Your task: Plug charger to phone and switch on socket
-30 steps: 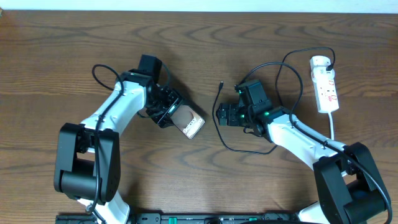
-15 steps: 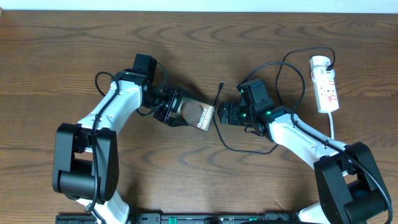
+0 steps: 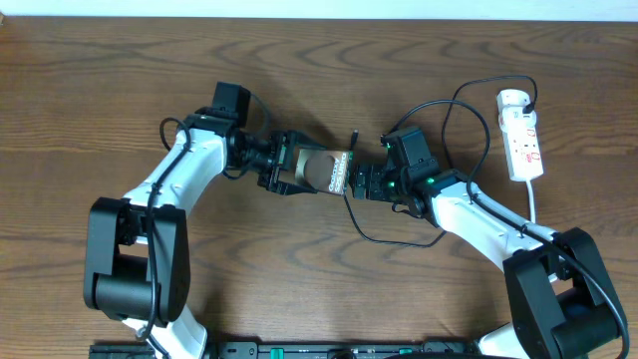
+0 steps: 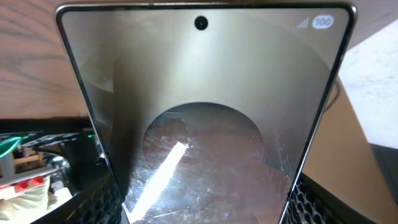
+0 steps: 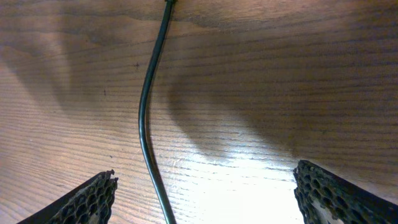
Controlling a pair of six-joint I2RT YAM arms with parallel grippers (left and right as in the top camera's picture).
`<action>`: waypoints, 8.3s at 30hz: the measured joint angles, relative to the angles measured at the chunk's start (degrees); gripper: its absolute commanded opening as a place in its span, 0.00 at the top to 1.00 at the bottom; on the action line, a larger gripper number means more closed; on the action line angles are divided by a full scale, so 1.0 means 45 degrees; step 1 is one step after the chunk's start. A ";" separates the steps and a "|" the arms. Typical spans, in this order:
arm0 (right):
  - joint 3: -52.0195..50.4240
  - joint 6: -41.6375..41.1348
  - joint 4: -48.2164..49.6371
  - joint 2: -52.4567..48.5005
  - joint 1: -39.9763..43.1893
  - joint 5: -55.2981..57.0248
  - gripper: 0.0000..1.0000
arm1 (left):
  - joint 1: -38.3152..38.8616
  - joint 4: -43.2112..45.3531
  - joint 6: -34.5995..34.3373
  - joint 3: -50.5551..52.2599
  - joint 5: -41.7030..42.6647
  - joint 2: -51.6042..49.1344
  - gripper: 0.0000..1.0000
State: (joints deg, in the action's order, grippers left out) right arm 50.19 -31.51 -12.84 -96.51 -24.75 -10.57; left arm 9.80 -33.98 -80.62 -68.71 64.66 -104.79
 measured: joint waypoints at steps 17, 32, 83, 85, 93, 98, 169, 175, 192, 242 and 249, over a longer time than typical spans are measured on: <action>0.0010 0.0073 0.2880 0.0000 0.2424 -0.5950 0.14 | -0.1156 0.0656 -0.0758 0.0000 -0.1355 0.0000 0.93; 0.0019 -0.0447 0.4187 0.0000 0.1749 -0.8675 0.14 | -0.0661 0.0636 -0.0758 0.0000 -0.4177 0.0000 0.93; 0.0015 -0.2118 0.4187 -0.0015 -0.0971 -0.4323 0.99 | 0.0729 0.0709 -0.0772 -0.0015 -0.4226 0.0010 0.93; 0.0000 -0.2098 0.4163 -0.0097 -0.0981 -0.4333 0.99 | 0.0714 0.0656 -0.0835 -0.0029 -0.4109 0.0063 0.93; -0.0029 -0.2103 0.4187 -0.0136 -0.1054 -0.4299 0.99 | 0.0699 0.0685 -0.0806 -0.0146 -0.4012 0.0170 0.93; -0.0029 -0.2103 0.4226 -0.0136 -0.1049 -0.4226 0.99 | 0.0699 0.0670 -0.0806 -0.0146 -0.4012 0.0170 0.92; 0.0389 -1.3882 0.9811 0.0656 0.1039 -0.4794 0.99 | 0.0534 1.2818 -0.0622 -0.0024 -0.2905 0.0141 0.70; 0.0432 -1.3867 0.9695 0.0661 0.1044 -0.4789 0.99 | 0.0510 1.2832 -0.1015 -0.0019 -0.2705 0.0034 0.88; 0.0505 -1.3848 0.9559 0.0680 0.1049 -0.4809 0.81 | 0.0466 1.2939 -0.1030 0.0049 -0.2482 -0.0005 0.93; 0.3385 -0.0889 -0.2302 0.0364 0.2307 -0.2919 0.01 | -0.0928 0.8990 0.2589 0.0049 0.0019 0.0000 0.93; 0.4255 0.0277 -0.2773 0.0359 0.1773 -0.1443 0.01 | -0.2025 1.0690 0.2341 0.0049 0.2506 0.0000 0.93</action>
State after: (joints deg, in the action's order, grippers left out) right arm 69.34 -30.26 -25.32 -94.89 -16.78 -17.06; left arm 0.69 14.13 -70.08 -68.49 75.94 -104.79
